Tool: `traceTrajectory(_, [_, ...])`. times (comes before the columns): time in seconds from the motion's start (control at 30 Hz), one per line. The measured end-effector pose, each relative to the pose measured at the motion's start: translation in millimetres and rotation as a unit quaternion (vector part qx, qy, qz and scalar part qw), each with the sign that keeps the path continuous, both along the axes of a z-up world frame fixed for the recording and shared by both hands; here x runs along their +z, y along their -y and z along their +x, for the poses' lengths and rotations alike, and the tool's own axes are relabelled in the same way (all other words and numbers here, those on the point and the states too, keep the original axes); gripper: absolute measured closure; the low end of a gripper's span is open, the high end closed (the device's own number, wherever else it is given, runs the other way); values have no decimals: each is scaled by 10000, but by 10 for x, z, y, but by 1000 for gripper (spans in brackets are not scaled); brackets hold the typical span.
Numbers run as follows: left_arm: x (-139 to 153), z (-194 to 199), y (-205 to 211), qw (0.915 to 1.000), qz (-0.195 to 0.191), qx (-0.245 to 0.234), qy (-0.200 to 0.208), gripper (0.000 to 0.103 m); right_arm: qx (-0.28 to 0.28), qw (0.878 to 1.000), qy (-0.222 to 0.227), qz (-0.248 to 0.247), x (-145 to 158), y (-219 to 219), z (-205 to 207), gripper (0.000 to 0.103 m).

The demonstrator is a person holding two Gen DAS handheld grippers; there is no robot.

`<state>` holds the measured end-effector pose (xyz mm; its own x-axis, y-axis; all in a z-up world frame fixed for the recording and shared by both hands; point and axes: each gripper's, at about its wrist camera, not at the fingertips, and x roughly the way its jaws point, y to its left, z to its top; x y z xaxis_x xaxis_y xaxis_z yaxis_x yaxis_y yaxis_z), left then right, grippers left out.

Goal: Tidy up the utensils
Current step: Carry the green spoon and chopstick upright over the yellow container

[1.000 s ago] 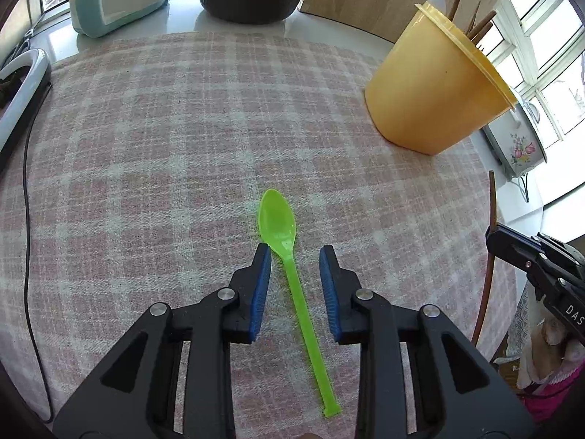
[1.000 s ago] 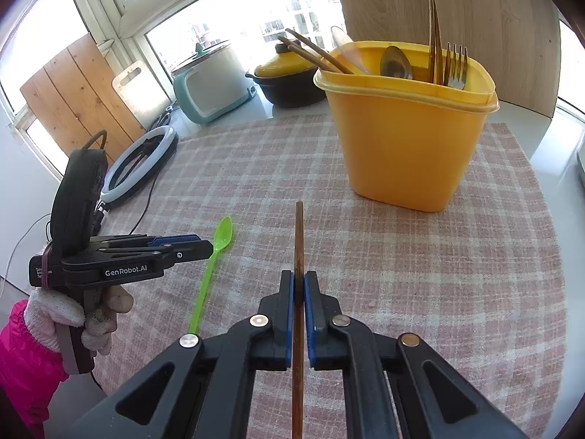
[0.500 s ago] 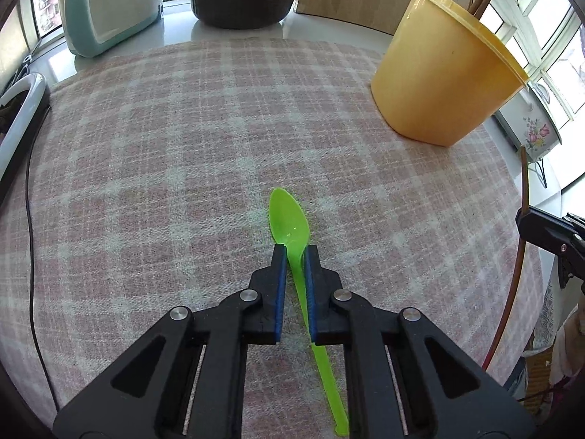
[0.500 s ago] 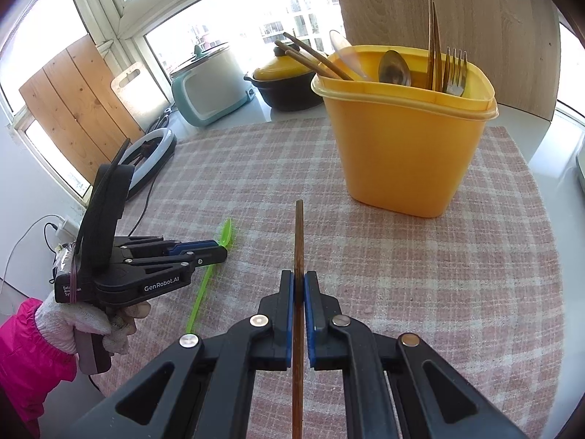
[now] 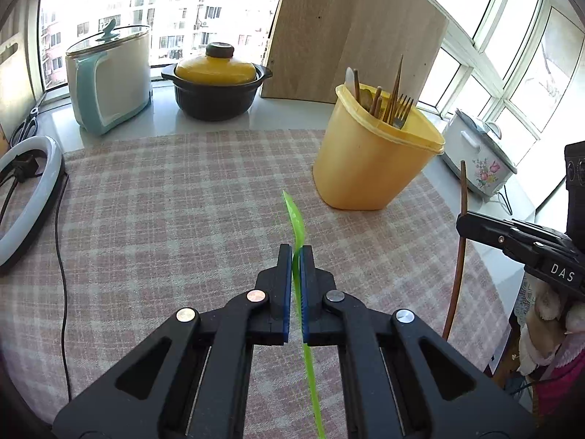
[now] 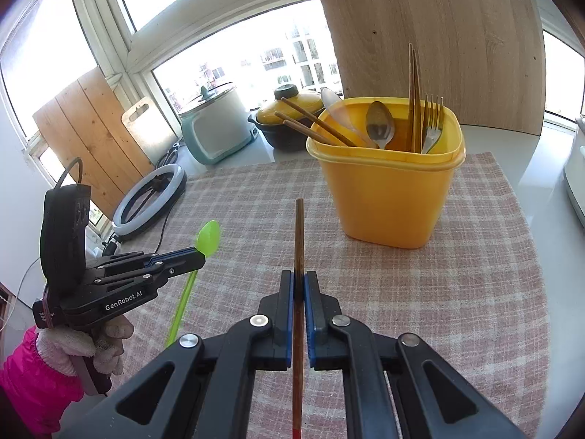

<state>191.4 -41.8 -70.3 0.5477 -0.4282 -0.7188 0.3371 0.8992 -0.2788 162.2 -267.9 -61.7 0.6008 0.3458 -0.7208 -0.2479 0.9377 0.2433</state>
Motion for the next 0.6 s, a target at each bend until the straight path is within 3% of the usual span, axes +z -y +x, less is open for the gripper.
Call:
traceTrajectory(0.33, [676, 128, 209, 9930, -420, 118, 1096, 102, -165, 9977, 650, 62, 561, 153, 16, 100])
traceTrajectory(0.6, [929, 317, 409, 9850, -400, 255, 1662, 102, -323, 9950, 933, 121, 803, 291, 106, 100])
